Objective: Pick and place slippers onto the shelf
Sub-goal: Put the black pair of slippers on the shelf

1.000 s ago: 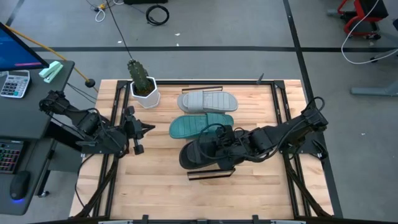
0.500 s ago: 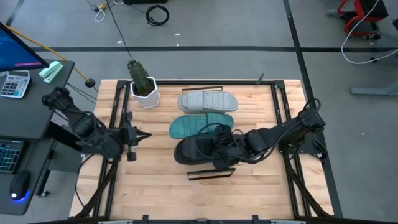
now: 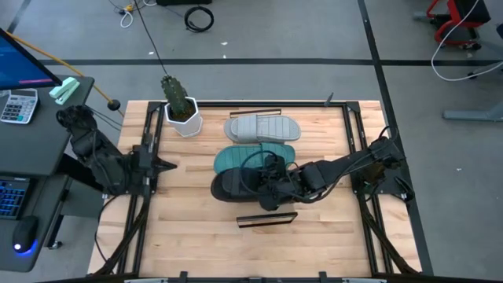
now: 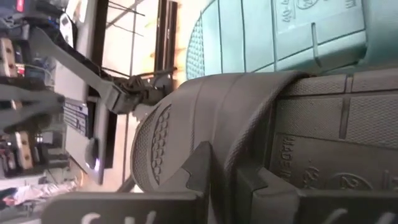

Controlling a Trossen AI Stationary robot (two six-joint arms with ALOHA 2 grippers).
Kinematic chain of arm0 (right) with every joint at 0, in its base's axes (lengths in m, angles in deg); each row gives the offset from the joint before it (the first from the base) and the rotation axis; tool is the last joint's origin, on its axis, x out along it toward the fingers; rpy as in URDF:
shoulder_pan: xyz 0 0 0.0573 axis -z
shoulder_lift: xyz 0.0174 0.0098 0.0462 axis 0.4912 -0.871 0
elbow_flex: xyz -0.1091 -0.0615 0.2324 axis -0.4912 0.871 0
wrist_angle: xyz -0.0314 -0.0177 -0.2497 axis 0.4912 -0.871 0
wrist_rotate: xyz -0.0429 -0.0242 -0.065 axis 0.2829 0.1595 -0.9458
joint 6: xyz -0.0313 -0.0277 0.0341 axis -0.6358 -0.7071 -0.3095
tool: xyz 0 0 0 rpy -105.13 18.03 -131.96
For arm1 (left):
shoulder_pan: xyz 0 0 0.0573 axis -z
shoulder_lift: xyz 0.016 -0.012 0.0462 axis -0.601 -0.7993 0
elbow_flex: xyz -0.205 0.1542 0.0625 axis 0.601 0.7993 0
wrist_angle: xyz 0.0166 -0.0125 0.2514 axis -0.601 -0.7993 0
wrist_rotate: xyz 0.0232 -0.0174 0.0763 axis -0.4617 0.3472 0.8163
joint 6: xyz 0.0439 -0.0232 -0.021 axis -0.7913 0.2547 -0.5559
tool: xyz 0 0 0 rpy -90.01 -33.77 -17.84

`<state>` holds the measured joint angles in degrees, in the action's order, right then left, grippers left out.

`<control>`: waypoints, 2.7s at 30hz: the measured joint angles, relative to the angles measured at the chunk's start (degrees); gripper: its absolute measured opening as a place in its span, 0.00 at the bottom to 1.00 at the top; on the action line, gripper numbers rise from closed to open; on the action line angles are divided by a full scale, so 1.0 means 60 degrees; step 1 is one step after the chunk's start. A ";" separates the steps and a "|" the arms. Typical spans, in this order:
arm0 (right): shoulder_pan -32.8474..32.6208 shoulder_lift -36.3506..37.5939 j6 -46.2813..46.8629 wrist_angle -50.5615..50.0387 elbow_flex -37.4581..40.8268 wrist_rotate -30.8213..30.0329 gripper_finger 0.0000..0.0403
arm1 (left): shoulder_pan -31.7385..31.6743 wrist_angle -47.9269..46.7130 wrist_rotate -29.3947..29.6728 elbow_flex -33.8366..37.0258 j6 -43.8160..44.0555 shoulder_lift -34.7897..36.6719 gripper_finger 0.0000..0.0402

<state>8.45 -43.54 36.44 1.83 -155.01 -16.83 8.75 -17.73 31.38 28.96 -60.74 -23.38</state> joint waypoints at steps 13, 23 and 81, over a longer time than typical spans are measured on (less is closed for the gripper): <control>-0.0029 0.0000 -0.0062 -0.0150 0.0000 0.0566 0.08 | -0.0004 -0.0014 0.0022 0.0000 -0.0182 0.0371 0.02; -0.0069 0.0004 -0.0051 -0.0512 0.0000 0.0929 0.08 | -0.0004 -0.0014 0.0045 0.0000 -0.0193 0.0369 0.05; -0.0095 0.0000 0.0175 -0.0757 0.0503 0.1499 0.10 | -0.0004 -0.0011 0.0109 0.0000 -0.0169 0.0369 0.04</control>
<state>7.88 -43.54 37.49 -2.71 -151.99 -7.83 8.73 -17.79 32.03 28.96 -61.76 -21.16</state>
